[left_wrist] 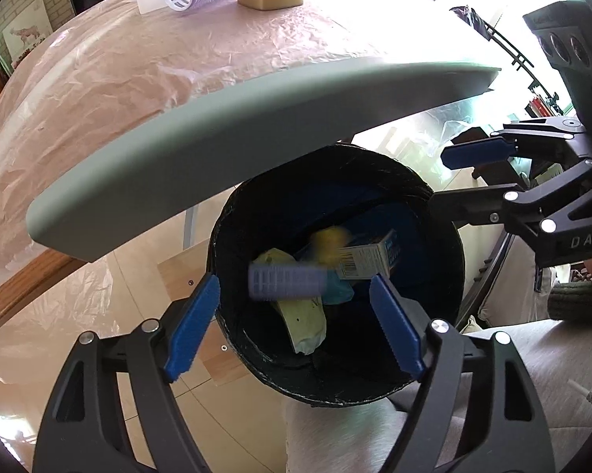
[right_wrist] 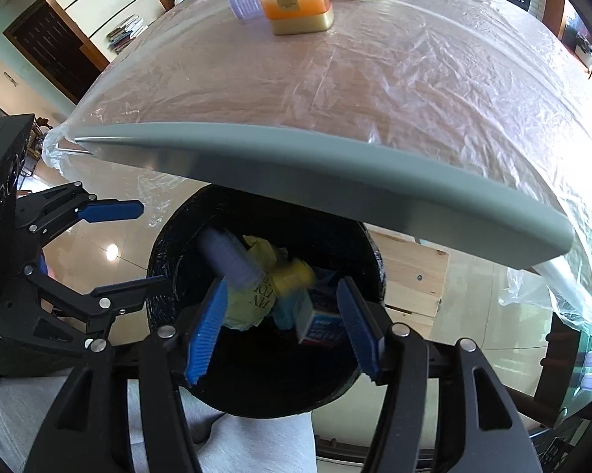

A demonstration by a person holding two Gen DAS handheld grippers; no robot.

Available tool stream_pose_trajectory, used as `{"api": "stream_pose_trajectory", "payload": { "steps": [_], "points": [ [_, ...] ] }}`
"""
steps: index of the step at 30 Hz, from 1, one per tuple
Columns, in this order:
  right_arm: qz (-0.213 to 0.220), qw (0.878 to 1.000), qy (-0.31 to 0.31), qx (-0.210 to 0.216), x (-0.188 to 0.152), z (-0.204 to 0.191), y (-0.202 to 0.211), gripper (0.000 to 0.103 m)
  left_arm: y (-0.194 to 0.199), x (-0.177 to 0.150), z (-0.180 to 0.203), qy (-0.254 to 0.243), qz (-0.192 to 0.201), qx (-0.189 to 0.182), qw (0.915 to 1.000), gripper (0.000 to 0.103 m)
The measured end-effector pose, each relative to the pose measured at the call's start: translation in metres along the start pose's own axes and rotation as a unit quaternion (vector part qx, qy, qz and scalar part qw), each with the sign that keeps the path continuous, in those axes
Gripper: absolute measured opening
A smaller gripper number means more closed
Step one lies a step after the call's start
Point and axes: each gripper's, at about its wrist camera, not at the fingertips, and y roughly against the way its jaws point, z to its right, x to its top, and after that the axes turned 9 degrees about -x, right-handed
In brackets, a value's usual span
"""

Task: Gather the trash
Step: 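Open both tools to drop the roller and cup into the bin, then grasp the second hair roller with the left tool while the right tool grasps the orange tub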

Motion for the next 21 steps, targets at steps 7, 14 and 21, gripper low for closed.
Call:
{"api": "stream_pose_trajectory", "payload": {
  "steps": [7,14,21],
  "points": [
    [0.009,1.0,-0.005,0.005,0.001,0.008,0.017,0.058,0.007,0.003,0.004,-0.001,0.002,-0.003,1.0,0.082],
    [0.091,0.995,0.019,0.028,0.005,0.006,0.084,0.072,0.071,0.016,0.009,-0.026,0.045,-0.057,0.997,0.086],
    [0.167,0.985,-0.021,-0.028,0.055,0.016,0.091,0.091,0.106,0.075,-0.027,-0.055,0.147,0.07,0.985,0.1]
  ]
}}
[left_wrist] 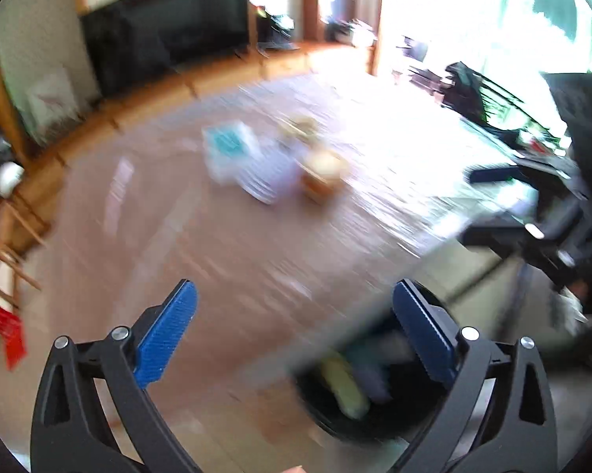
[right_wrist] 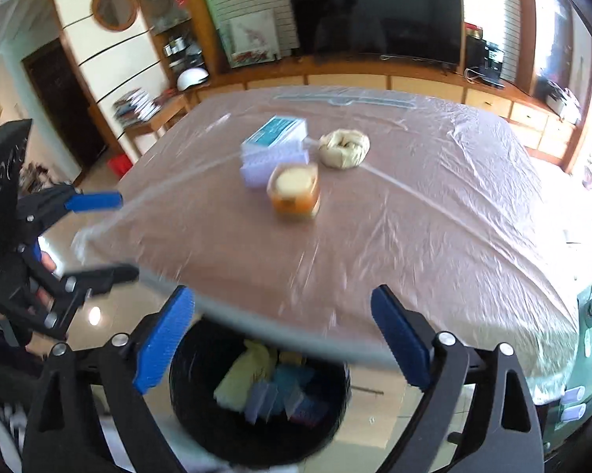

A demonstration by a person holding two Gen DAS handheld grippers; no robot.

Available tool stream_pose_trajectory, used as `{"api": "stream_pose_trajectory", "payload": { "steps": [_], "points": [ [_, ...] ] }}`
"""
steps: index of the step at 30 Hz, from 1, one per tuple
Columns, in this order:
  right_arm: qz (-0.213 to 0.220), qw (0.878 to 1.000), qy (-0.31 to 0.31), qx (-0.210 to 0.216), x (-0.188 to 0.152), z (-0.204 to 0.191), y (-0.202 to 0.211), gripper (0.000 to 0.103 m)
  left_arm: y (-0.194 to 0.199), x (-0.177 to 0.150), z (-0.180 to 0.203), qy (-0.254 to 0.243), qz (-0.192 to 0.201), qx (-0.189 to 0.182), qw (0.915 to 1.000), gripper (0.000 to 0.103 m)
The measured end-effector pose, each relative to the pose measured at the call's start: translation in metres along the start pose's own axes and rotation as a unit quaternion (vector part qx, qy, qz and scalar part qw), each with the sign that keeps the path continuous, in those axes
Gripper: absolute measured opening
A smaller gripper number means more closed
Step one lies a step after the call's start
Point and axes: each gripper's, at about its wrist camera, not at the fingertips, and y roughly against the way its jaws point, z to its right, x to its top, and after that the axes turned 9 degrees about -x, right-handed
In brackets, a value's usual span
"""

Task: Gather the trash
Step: 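Grasp the second hair roller with the left tool while the right tool grasps the orange tub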

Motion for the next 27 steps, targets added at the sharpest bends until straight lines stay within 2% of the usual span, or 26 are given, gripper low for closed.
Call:
{"api": "stream_pose_trajectory", "payload": {
  "steps": [2,7,14,16,20,27],
  "points": [
    [-0.006,1.0,0.002,-0.013,0.011,0.0,-0.018,0.091,-0.014,0.015,-0.014,-0.011,-0.007,0.015,0.9998,0.1],
    [-0.014,0.999,0.024,-0.029,0.03,-0.013,-0.054,0.09,-0.049,0.042,-0.035,-0.041,-0.029,-0.001,0.9987,0.1],
    [-0.024,0.999,0.031,-0.025,0.044,-0.024,-0.077,0.083,-0.085,0.059,-0.047,-0.08,-0.07,-0.068,0.992,0.099],
    [-0.025,0.999,0.031,-0.024,0.047,-0.026,-0.081,0.081,-0.092,0.061,-0.046,-0.089,-0.078,-0.079,0.9899,0.091],
    [-0.028,0.999,0.036,-0.029,0.048,-0.028,-0.088,0.071,-0.105,0.064,-0.047,-0.102,-0.093,-0.098,0.9855,0.083],
    [-0.027,0.999,0.032,-0.035,0.052,-0.029,-0.099,0.068,-0.122,0.07,-0.047,-0.1,-0.1,-0.123,0.9823,0.067]
  ]
}}
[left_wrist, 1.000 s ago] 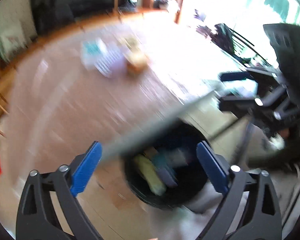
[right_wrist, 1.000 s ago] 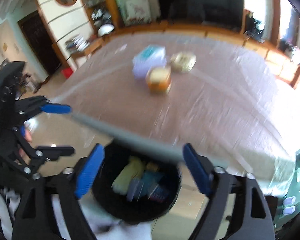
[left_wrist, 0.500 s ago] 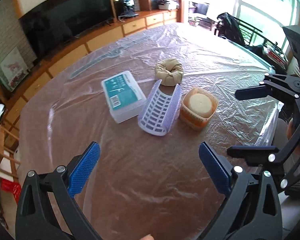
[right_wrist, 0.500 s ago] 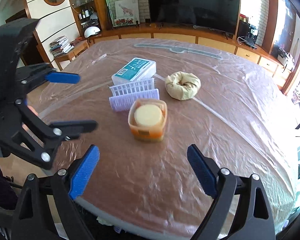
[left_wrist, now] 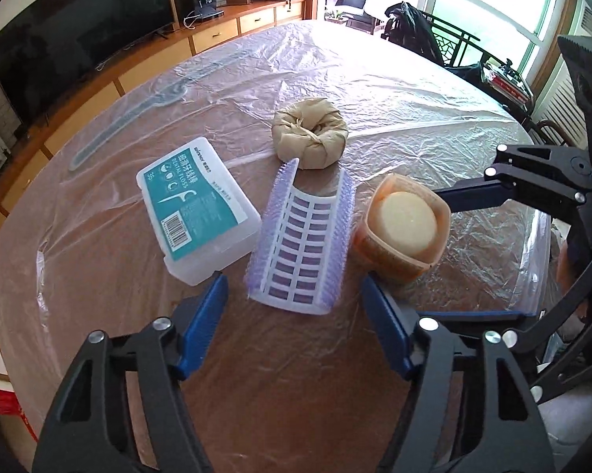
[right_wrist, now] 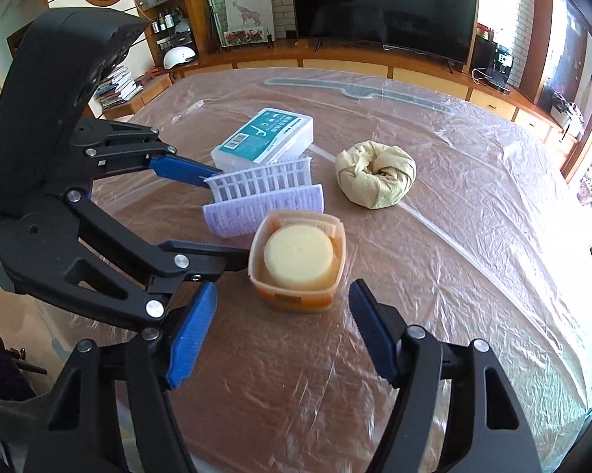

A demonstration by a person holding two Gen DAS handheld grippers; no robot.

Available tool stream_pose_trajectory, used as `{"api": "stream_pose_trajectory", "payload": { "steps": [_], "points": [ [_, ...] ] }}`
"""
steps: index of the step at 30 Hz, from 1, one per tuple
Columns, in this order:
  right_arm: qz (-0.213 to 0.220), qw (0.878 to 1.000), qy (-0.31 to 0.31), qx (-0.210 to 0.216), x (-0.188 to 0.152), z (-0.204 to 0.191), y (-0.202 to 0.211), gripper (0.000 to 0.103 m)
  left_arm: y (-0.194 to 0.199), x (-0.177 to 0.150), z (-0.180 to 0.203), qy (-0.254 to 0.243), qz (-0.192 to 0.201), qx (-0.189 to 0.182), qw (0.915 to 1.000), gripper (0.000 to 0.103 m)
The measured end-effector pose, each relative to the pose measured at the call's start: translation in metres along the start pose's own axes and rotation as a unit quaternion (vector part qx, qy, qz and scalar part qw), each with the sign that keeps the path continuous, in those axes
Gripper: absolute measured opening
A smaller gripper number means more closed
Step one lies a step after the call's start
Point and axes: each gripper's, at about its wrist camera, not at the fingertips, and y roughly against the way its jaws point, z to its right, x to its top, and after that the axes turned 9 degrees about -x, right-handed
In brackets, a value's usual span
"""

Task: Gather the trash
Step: 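Grasp the second hair roller with the left tool while the right tool grasps the orange tub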

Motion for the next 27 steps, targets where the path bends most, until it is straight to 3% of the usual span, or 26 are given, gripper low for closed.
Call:
{"api": "stream_pose_trajectory", "payload": {
  "steps": [8,12,22,27],
  "points": [
    [0.006,1.0,-0.015,-0.01,0.008,0.002,-0.009,0.067,-0.004,0.006,-0.006,0.004,0.006,-0.011,0.9999,0.053],
    [0.001,1.0,-0.023,-0.008,0.011,0.005,-0.013,0.047,-0.003,0.006,-0.007,0.004,0.006,-0.015,0.9999,0.047],
    [-0.014,0.993,-0.101,0.052,0.004,0.031,-0.007,0.046,0.014,-0.005,-0.009,0.05,0.018,-0.049,0.9974,0.045],
    [-0.011,0.99,-0.123,0.072,-0.002,0.038,-0.001,0.046,0.022,-0.011,-0.006,0.068,0.034,-0.049,0.9959,0.045]
  ]
}}
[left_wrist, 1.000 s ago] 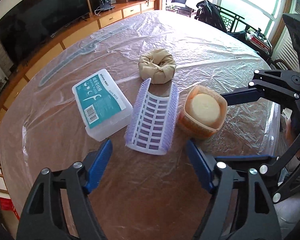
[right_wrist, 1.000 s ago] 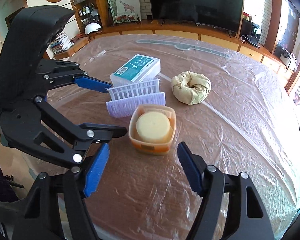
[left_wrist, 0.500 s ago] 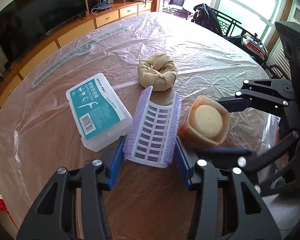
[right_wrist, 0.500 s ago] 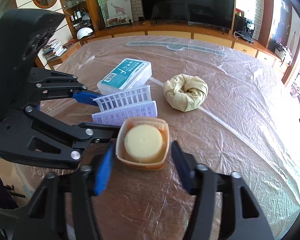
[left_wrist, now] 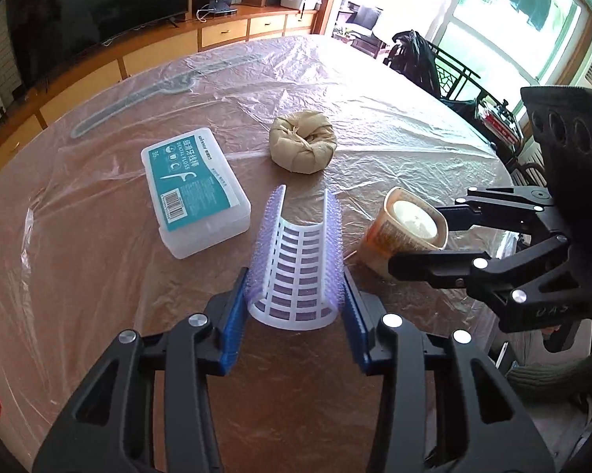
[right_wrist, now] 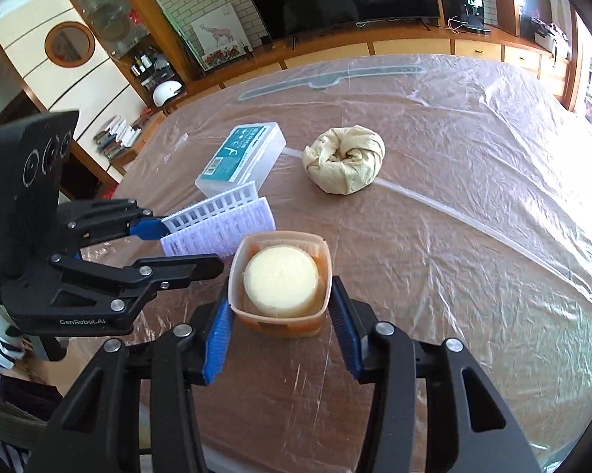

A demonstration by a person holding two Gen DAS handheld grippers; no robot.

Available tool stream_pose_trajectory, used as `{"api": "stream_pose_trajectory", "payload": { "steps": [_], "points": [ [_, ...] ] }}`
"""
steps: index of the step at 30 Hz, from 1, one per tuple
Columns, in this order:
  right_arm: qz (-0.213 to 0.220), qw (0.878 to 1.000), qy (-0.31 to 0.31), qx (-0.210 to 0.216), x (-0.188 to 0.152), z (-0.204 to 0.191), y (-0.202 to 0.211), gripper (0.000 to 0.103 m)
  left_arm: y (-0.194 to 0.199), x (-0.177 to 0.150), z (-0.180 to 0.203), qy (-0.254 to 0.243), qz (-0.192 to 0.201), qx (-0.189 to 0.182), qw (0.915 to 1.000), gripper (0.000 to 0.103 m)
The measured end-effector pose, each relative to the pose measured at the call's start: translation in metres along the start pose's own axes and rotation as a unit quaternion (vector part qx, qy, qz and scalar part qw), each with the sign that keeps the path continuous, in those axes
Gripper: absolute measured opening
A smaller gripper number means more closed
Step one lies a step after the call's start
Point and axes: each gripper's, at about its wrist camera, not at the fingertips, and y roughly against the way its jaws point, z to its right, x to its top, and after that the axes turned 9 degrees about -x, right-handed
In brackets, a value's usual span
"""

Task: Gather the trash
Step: 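Grasp the second hair roller with the left tool while the right tool grasps the orange tub, then carry the hair roller and orange tub over the black trash bin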

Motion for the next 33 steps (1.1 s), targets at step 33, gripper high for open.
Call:
{"api": "stream_pose_trajectory", "payload": {
  "steps": [33],
  "points": [
    [0.007,0.998,0.019,0.057,-0.014,0.011,0.06,0.045,0.049,-0.045,0.052,0.073,0.07,0.062,0.9929,0.044]
  ]
}}
